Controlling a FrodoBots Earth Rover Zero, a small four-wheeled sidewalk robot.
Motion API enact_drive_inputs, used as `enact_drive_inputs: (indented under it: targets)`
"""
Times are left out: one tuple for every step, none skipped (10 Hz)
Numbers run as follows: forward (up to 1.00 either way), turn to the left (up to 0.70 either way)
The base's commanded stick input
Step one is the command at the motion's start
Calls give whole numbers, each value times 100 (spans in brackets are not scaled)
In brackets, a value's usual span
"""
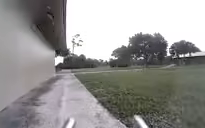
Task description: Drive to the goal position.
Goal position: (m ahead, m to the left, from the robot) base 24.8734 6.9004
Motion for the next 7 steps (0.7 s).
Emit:
enact_drive_inputs:
  targets:
    - [56,13]
    - [51,49]
    - [43,71]
    - [34,66]
    - [30,60]
    - [27,54]
    - [24,49]
